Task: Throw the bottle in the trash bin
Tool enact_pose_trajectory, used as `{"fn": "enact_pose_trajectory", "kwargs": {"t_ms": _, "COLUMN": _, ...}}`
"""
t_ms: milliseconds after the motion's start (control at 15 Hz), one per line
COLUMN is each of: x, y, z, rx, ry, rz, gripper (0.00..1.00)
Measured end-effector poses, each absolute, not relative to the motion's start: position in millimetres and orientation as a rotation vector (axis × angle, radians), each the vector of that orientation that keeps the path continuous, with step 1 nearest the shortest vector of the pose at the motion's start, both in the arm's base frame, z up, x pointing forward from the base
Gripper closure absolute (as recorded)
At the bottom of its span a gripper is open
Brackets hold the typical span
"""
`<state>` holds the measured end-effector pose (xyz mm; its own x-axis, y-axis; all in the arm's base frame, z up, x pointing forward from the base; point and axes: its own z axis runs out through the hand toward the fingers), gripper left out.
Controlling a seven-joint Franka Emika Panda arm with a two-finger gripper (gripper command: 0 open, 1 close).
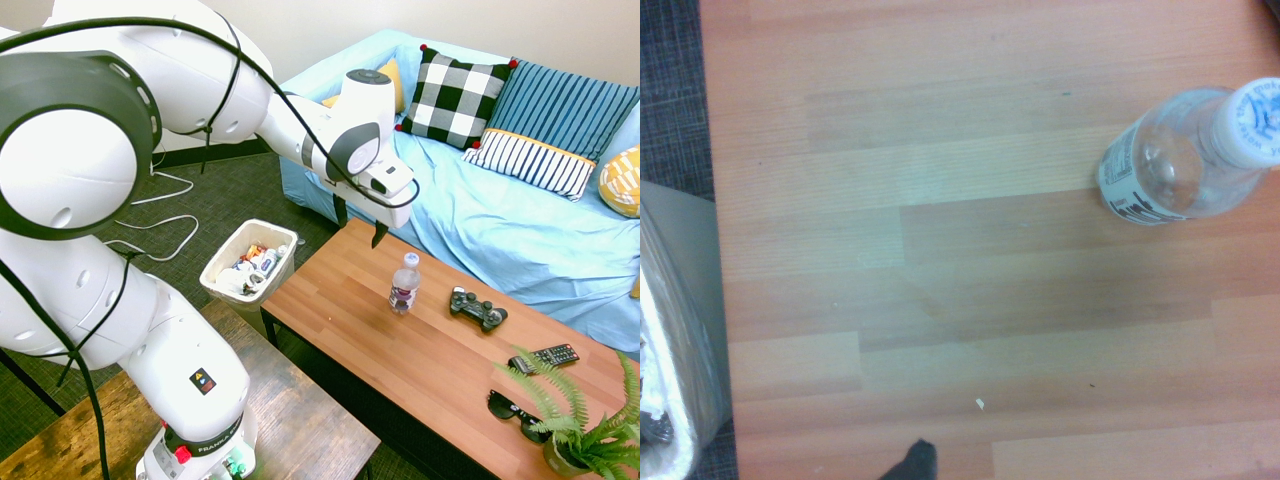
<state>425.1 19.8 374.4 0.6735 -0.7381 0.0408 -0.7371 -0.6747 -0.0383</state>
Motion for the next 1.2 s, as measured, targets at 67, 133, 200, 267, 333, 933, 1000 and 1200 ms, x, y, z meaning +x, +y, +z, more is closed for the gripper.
{"fn": "enact_pose_trajectory", "kwargs": {"t_ms": 67, "x": 426.0, "y": 19.8, "z": 374.8, "rx": -2.856, "ry": 1.259, "rz": -0.084, "gripper": 0.0}}
{"fn": "enact_pose_trajectory", "kwargs": {"t_ms": 133, "x": 427.1, "y": 19.0, "z": 374.6, "rx": -2.851, "ry": 1.27, "rz": -0.085, "gripper": 0.0}}
{"fn": "enact_pose_trajectory", "kwargs": {"t_ms": 200, "x": 429.8, "y": 14.7, "z": 375.4, "rx": -2.836, "ry": 1.303, "rz": -0.098, "gripper": 0.0}}
{"fn": "enact_pose_trajectory", "kwargs": {"t_ms": 267, "x": 434.2, "y": 5.3, "z": 377.7, "rx": -2.815, "ry": 1.357, "rz": -0.12, "gripper": 0.0}}
{"fn": "enact_pose_trajectory", "kwargs": {"t_ms": 333, "x": 438.6, "y": -6.2, "z": 380.2, "rx": -2.792, "ry": 1.412, "rz": -0.139, "gripper": 0.0}}
{"fn": "enact_pose_trajectory", "kwargs": {"t_ms": 933, "x": 518.1, "y": -50.3, "z": 304.1, "rx": -2.704, "ry": 1.692, "rz": -0.126, "gripper": 0.0}}
{"fn": "enact_pose_trajectory", "kwargs": {"t_ms": 1000, "x": 524.8, "y": -52.2, "z": 294.6, "rx": -2.706, "ry": 1.703, "rz": -0.11, "gripper": 0.0}}
{"fn": "enact_pose_trajectory", "kwargs": {"t_ms": 1200, "x": 536.6, "y": -55.8, "z": 276.2, "rx": -2.715, "ry": 1.719, "rz": -0.083, "gripper": 0.0}}
